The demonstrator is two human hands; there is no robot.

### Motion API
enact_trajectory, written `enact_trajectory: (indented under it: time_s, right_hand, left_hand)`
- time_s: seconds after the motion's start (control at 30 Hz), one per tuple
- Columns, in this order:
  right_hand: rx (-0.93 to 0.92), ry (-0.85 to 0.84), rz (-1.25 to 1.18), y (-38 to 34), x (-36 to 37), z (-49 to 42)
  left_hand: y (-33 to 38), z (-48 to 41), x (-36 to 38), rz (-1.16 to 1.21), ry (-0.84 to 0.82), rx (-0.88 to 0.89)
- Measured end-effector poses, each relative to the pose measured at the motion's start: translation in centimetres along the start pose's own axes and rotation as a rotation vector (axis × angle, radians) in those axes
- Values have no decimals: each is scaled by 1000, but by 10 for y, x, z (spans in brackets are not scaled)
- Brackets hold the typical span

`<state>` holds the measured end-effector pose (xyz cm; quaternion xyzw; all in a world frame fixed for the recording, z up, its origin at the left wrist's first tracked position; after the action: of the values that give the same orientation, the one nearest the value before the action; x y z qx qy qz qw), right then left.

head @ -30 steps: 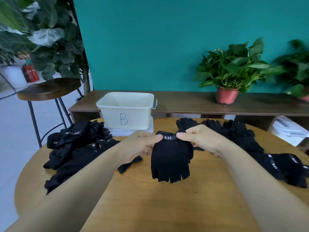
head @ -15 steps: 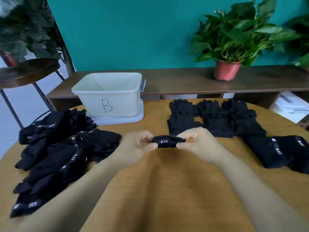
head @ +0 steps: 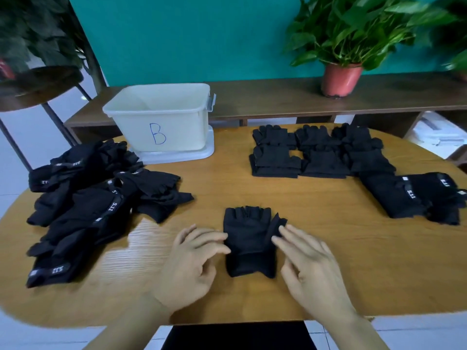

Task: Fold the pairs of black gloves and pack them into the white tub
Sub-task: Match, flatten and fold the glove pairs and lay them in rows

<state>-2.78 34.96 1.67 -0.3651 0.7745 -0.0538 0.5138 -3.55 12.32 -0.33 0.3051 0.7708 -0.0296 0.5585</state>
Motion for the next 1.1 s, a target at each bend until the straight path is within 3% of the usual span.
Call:
enact_trajectory:
  time_s: [0.07,0.13,0.3,0.43,0.83,1.0,1.1]
  right_hand:
    - [39,112,4,-6,-12,-12]
    - [42,88,97,-12,-7,-26]
    - [63,-375,281,-10,52,-44]
    - [130,-598,204,9,66,-31]
    - [333,-525,275,17,64,-26]
    - [188,-428,240,2,52,-22]
    - [162,-490,283,-1,55,-13]
  left_hand:
    - [-3,-13,-2,31,38,-91]
    - [6,-33,2,-40,-10,-168]
    - [31,-48,46,-354,-426,-138]
    - [20,-38,55,-419,-474,-142]
    - [1,-34,46,-465,-478,-323]
    - [5,-26,30,-370,-427,-278]
    - [13,-13,31,-378,-489,-209]
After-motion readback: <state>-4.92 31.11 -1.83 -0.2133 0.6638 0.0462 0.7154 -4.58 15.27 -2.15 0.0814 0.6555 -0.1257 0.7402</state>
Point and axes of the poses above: each hand's wrist, its own z-axis away from the middle knuckle, its own x-axis out of the palm, y = z × x, the point moved 6 cm from there along -z, towards the middle knuckle, and after that the axes turned 8 degrees about -z, right-handed, at the moved point
